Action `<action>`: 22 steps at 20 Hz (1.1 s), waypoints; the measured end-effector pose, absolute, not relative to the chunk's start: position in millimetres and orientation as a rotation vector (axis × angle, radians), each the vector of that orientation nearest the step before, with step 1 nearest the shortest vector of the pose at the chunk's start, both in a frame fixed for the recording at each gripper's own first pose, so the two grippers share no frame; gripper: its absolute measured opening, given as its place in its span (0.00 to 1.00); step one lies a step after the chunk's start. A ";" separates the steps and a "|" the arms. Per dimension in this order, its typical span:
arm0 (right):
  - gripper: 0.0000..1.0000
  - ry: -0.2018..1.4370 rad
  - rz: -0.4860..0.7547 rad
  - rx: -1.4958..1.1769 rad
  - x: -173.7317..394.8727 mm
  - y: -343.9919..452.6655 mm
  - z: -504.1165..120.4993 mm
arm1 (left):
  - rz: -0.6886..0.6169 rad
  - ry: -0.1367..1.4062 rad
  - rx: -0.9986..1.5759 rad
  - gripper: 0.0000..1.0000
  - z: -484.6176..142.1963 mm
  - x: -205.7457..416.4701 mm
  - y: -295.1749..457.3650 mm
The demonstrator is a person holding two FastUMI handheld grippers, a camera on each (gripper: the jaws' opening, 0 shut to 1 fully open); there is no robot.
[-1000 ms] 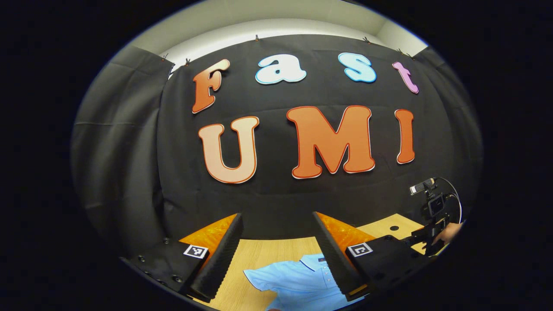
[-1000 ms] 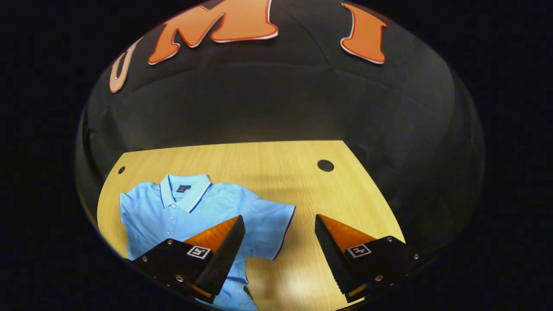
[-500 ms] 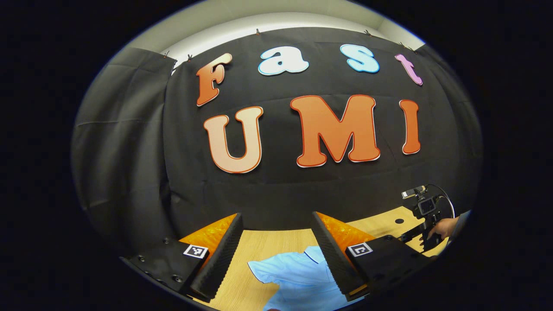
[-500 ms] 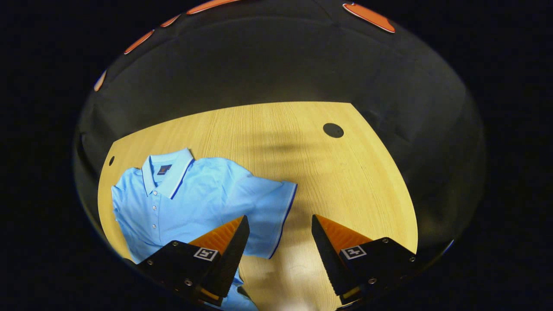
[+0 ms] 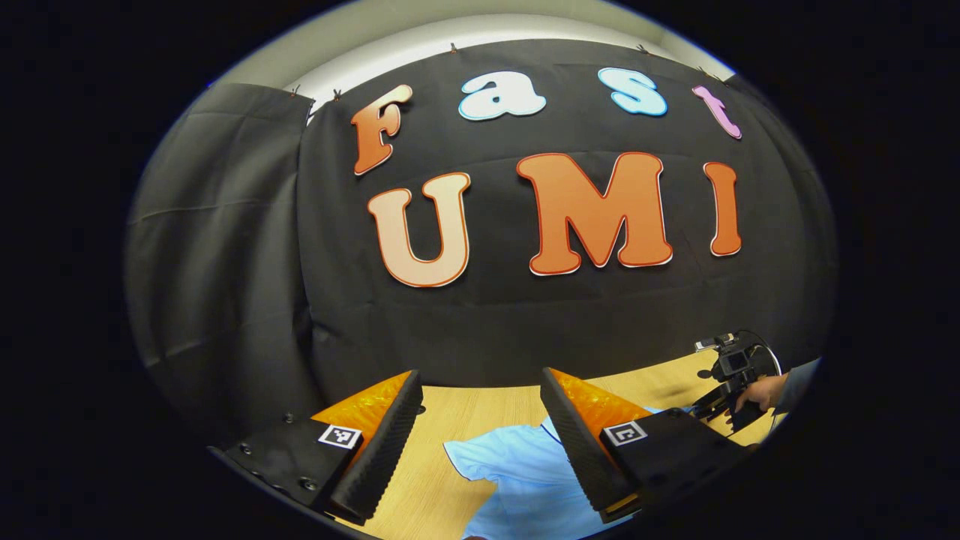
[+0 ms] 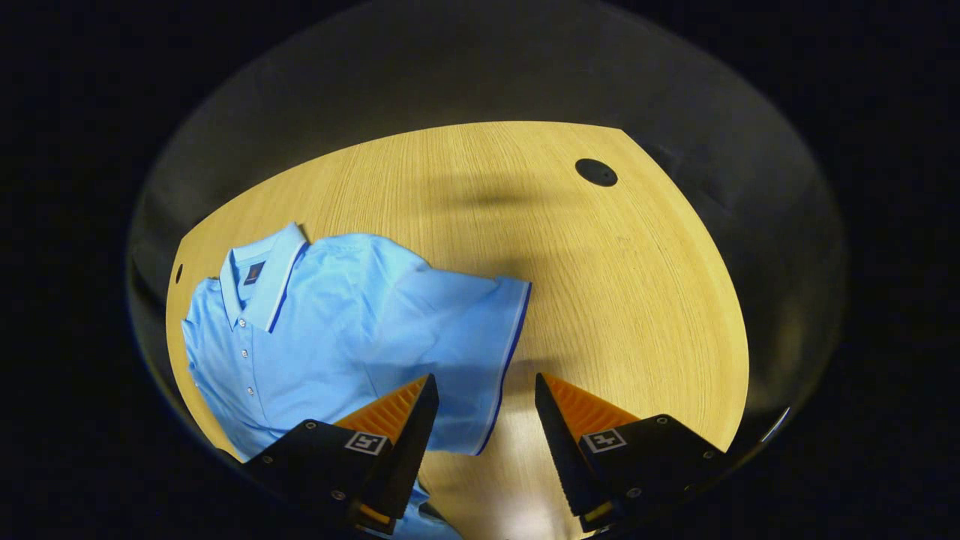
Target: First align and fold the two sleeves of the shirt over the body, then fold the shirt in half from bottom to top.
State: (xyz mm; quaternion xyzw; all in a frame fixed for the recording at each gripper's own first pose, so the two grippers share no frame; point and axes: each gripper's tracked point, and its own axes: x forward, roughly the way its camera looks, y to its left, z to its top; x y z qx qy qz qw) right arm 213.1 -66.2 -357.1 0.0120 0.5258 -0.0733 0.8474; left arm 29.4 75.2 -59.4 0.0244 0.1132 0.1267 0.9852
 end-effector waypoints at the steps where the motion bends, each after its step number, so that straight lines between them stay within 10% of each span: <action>1: 0.79 1.116 -0.157 0.023 212.0 -66.6 -358.5 | 0.262 0.225 0.049 1.00 -58.8 26.8 77.0; 11: 0.51 1.183 -0.193 0.087 212.8 -54.9 -369.4 | 0.299 0.202 0.082 1.00 -49.0 15.1 88.3; 17: 0.12 1.157 -0.193 0.110 219.6 -55.3 -367.7 | 0.281 0.234 0.048 1.00 -59.0 9.3 84.3; 22: 0.04 1.093 -0.150 0.163 228.0 -44.5 -354.4 | 0.291 0.220 0.073 1.00 -54.0 5.6 83.8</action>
